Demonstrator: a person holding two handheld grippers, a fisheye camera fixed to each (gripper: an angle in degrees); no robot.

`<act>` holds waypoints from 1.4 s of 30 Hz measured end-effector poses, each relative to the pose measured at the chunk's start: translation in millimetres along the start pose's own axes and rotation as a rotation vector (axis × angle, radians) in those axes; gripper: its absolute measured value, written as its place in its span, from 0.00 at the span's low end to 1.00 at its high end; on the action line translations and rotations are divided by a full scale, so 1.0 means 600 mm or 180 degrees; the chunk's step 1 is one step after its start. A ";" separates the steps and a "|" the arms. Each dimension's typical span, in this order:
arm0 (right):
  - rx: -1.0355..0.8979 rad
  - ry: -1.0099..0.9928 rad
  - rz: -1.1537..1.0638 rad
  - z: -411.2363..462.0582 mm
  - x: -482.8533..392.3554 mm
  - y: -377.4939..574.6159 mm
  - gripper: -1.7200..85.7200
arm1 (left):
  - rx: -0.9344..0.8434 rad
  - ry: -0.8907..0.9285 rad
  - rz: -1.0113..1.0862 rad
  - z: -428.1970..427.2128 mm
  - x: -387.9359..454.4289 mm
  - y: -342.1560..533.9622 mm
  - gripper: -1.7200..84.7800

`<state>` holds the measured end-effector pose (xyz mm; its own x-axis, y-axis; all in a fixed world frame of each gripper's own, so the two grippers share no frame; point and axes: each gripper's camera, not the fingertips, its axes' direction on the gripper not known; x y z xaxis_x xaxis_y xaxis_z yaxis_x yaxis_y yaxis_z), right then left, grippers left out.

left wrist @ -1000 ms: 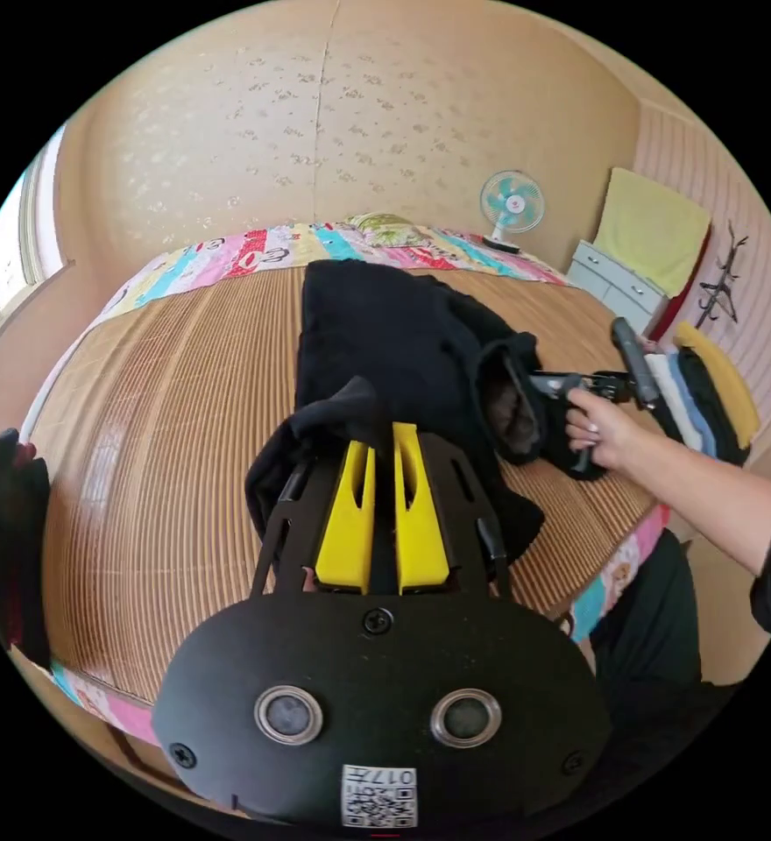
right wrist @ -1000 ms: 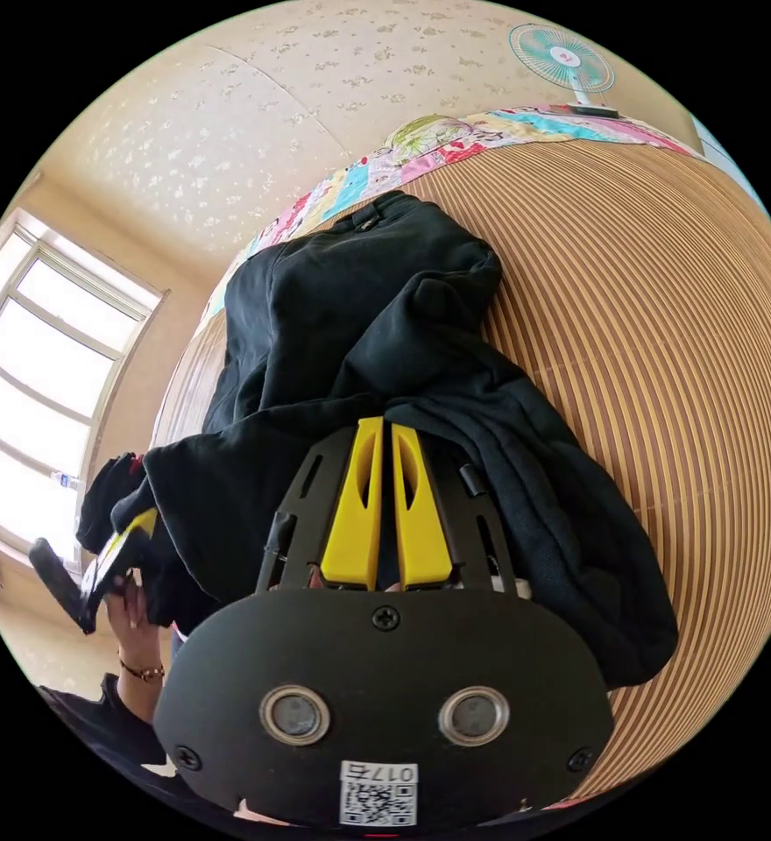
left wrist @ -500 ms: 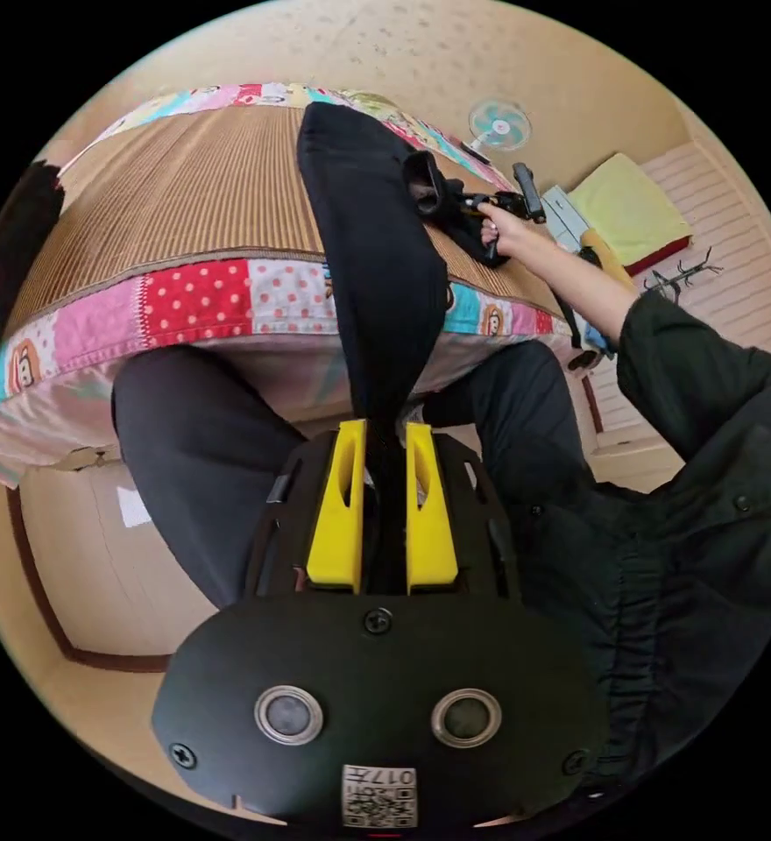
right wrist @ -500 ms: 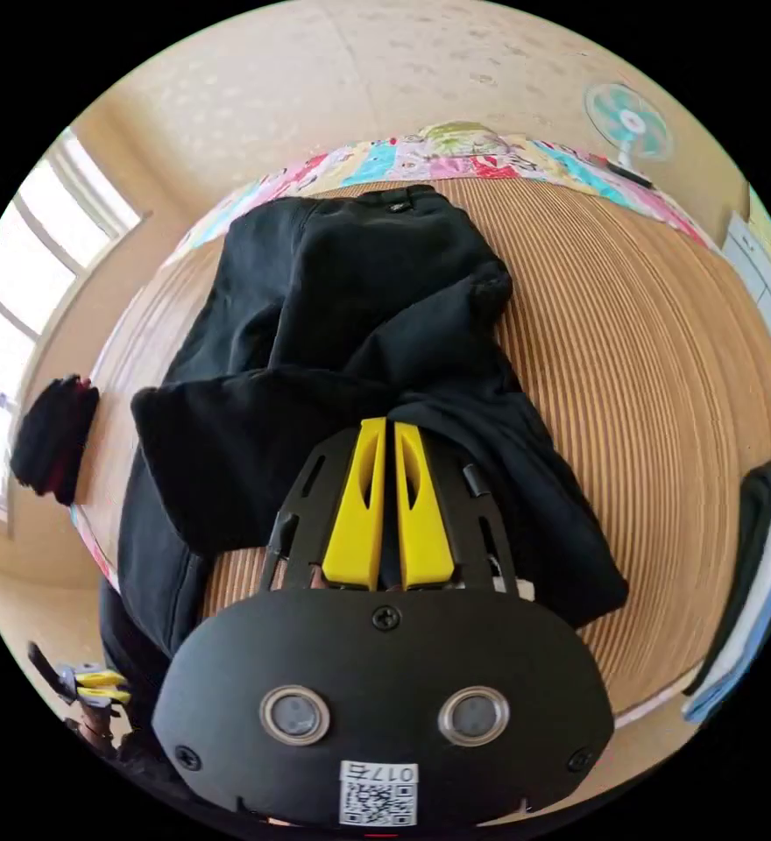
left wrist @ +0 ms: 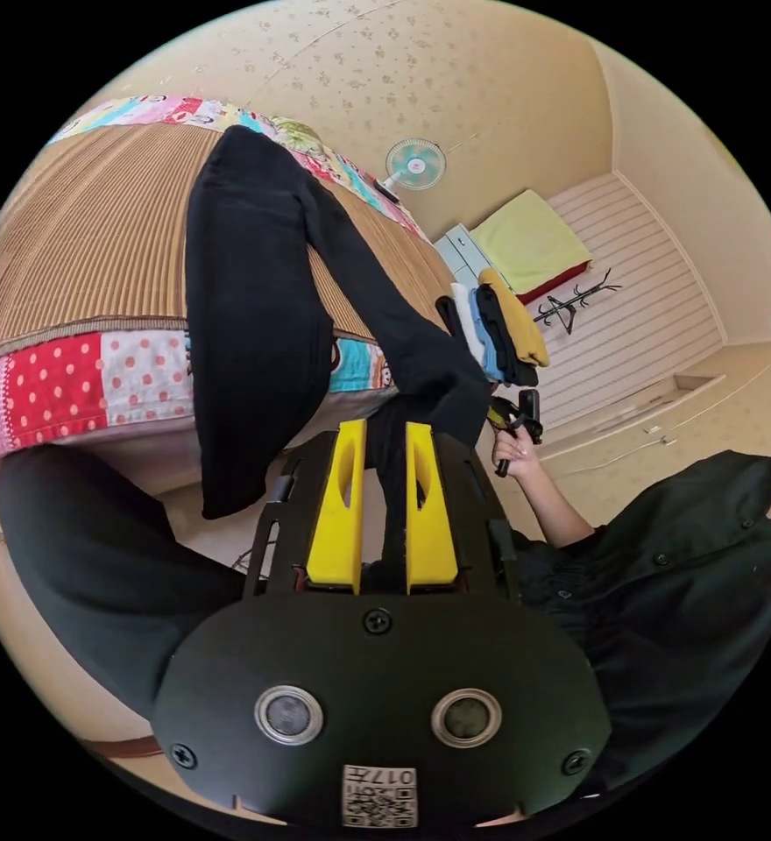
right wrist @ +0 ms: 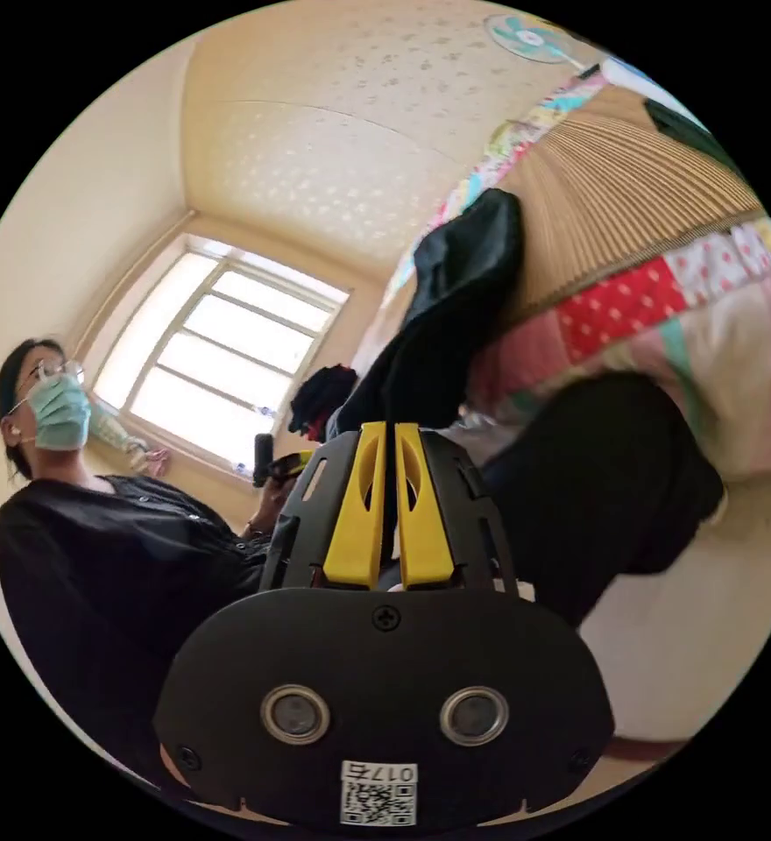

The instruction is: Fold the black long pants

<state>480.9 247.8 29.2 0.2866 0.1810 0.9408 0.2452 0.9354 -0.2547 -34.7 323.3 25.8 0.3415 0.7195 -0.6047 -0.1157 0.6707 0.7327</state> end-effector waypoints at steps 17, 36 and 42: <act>-0.1371 -0.0704 -0.1724 0.292 -0.202 -0.098 0.05 | -0.0477 0.0332 -0.0634 0.013 -0.051 -0.155 0.21; -0.0162 0.0511 -0.0184 0.189 0.038 -0.593 0.17 | -0.0556 0.0855 -0.0176 -0.040 -0.037 -0.141 0.08; 0.0331 0.0204 0.0671 0.294 0.135 -0.756 0.17 | -0.0425 0.1014 -0.0329 -0.073 -0.072 -0.126 0.08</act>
<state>229.5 -108.4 260.7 0.3802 0.3590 0.8524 0.0780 0.9059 -0.4163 -81.5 249.6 -17.5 0.0522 0.6527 -0.7558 -0.2239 0.7452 0.6281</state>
